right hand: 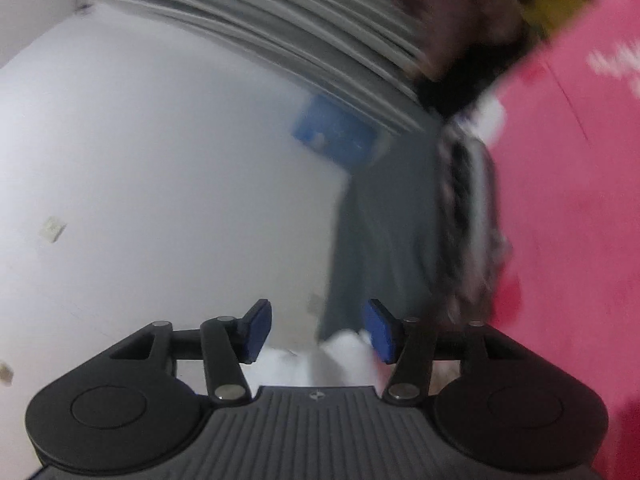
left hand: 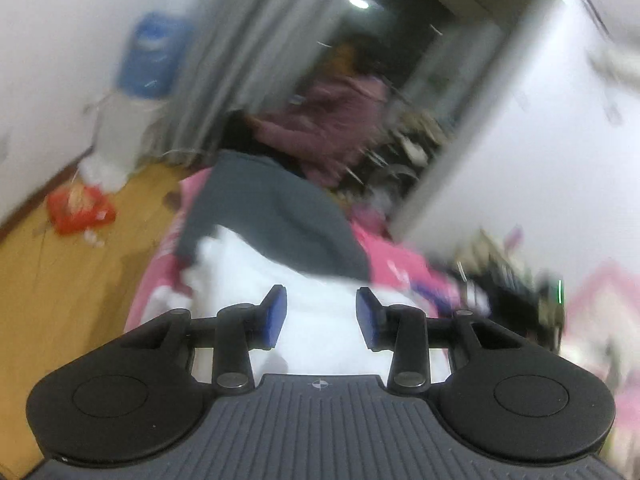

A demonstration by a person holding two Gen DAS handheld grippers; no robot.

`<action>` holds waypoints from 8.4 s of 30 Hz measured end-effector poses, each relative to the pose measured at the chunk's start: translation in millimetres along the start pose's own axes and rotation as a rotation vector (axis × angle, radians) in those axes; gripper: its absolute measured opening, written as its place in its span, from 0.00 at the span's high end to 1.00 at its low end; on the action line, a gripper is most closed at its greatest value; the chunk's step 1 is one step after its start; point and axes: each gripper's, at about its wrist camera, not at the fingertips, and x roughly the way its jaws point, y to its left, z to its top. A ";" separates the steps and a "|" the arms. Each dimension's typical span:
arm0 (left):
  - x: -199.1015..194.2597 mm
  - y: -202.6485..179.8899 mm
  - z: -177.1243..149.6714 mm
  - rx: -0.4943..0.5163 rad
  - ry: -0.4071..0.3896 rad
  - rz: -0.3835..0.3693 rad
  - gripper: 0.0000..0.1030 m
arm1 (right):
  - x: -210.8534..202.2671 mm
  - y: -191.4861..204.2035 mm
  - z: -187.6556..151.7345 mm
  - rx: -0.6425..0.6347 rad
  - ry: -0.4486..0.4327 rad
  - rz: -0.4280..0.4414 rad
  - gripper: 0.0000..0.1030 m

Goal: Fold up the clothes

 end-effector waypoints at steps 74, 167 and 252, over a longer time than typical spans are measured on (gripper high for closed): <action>-107.0 22.1 -78.0 -0.408 -0.010 0.080 0.54 | -34.0 233.1 -230.0 -1.002 0.369 -0.182 0.72; -80.9 -154.3 -90.4 0.487 -0.101 0.098 0.73 | -48.3 51.1 -40.8 -0.030 0.118 -0.314 0.51; -138.1 -306.0 -176.7 0.072 -0.095 0.469 0.00 | -276.4 193.8 -261.3 -0.557 0.234 -0.542 0.29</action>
